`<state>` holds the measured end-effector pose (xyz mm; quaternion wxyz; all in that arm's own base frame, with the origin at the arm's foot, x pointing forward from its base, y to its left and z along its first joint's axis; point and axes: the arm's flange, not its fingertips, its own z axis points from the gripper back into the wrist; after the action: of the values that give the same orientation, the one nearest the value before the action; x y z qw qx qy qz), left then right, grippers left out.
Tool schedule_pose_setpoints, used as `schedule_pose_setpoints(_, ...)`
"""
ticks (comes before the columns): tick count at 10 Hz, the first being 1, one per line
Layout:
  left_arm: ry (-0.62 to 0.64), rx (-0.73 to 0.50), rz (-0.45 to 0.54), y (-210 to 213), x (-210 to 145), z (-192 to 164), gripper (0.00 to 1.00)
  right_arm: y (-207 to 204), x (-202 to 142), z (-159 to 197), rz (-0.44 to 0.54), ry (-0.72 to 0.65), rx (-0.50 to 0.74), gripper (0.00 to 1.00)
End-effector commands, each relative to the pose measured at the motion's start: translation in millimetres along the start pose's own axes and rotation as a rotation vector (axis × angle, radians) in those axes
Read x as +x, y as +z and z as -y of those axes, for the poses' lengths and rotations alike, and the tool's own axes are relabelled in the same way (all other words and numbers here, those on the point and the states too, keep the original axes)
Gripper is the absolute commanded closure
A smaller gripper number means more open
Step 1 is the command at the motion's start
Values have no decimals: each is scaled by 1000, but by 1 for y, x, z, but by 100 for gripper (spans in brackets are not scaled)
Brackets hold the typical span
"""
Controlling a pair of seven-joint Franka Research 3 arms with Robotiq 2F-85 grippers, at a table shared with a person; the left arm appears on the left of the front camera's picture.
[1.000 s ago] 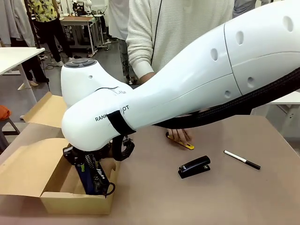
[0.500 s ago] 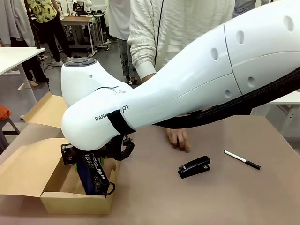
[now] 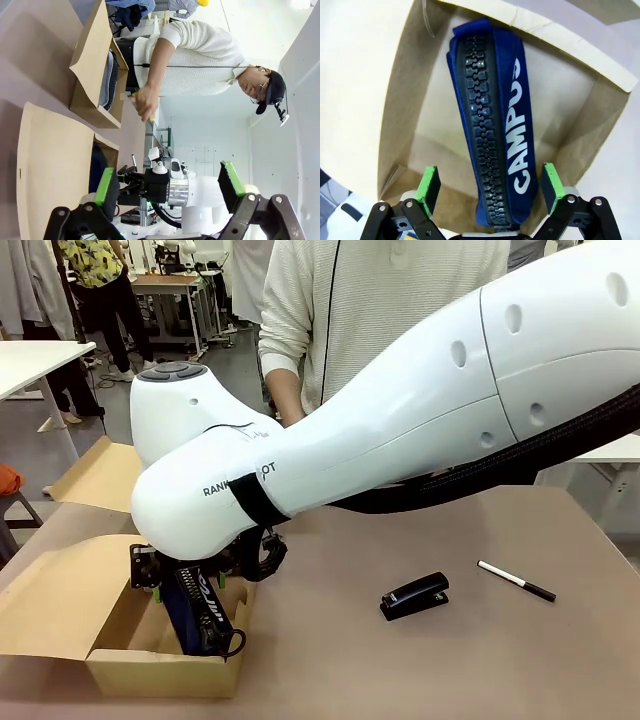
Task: Place items inside the box.
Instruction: Pick up a Pencil pouch or Stapler and place it inside the Mailer Box closest to the robot.
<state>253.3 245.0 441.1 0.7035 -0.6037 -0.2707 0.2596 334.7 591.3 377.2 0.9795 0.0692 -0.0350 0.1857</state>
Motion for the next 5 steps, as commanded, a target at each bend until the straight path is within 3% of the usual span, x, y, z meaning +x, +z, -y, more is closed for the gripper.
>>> schedule_pose_setpoints(1, -20, -15, -2, 1, -2, 1, 0, 3, -3, 3, 14, -1, 4, 0)
schedule_pose_setpoints(5, -20, -15, -2, 1, -2, 1, 0, 5, -4, 4, 16, -3, 0, 0)
